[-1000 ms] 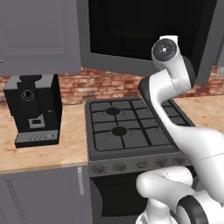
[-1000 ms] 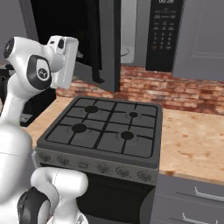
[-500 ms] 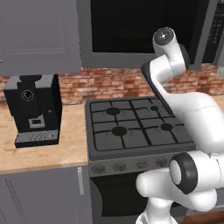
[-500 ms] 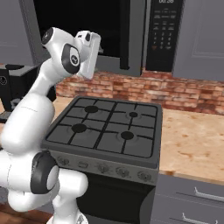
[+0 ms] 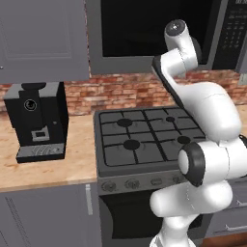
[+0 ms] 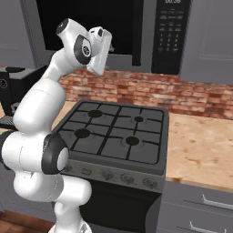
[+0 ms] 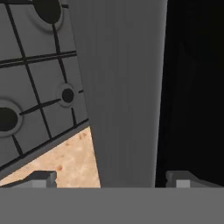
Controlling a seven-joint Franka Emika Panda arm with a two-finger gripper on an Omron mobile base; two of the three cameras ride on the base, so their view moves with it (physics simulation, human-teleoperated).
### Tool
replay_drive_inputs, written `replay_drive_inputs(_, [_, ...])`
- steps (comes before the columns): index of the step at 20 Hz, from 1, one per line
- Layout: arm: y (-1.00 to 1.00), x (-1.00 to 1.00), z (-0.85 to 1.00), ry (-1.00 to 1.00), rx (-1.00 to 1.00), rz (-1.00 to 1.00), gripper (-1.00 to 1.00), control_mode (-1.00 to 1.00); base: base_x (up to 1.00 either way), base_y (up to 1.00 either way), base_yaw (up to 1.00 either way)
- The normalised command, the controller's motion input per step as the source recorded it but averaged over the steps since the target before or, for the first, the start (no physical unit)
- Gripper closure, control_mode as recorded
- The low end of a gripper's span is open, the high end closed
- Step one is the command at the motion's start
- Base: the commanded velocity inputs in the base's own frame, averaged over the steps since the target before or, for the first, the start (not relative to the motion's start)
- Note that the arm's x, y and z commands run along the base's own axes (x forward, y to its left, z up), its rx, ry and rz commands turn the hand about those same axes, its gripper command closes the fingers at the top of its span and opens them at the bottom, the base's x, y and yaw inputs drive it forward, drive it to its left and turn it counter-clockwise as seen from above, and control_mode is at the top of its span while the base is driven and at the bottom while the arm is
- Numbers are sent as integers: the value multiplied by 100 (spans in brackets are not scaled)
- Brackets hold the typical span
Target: Pick the avocado from the sink and place it in the bowl. Then pick the bowl and place it in the microwave. Then close the microwave door and press the start button.
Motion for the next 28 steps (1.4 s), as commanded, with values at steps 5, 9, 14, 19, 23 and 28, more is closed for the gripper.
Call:
replay_drive_inputs(5, [-8,45,0,16,0,0,-100,-100,0,0,0])
replay_drive_inputs(9, [-17,30,0,15,3,2,-100,-100,0,0,0])
replay_drive_inputs(14, [11,-61,0,0,1,1,-100,-100,0,0,0])
replay_drive_inputs(19, [-17,-100,2,-4,12,23,-100,-100,0,0,0])
replay_drive_inputs(23, [-51,-100,-10,-11,9,35,-100,-100,0,0,0])
replay_drive_inputs(28, [-72,-64,-1,-12,11,21,-100,-100,0,0,0])
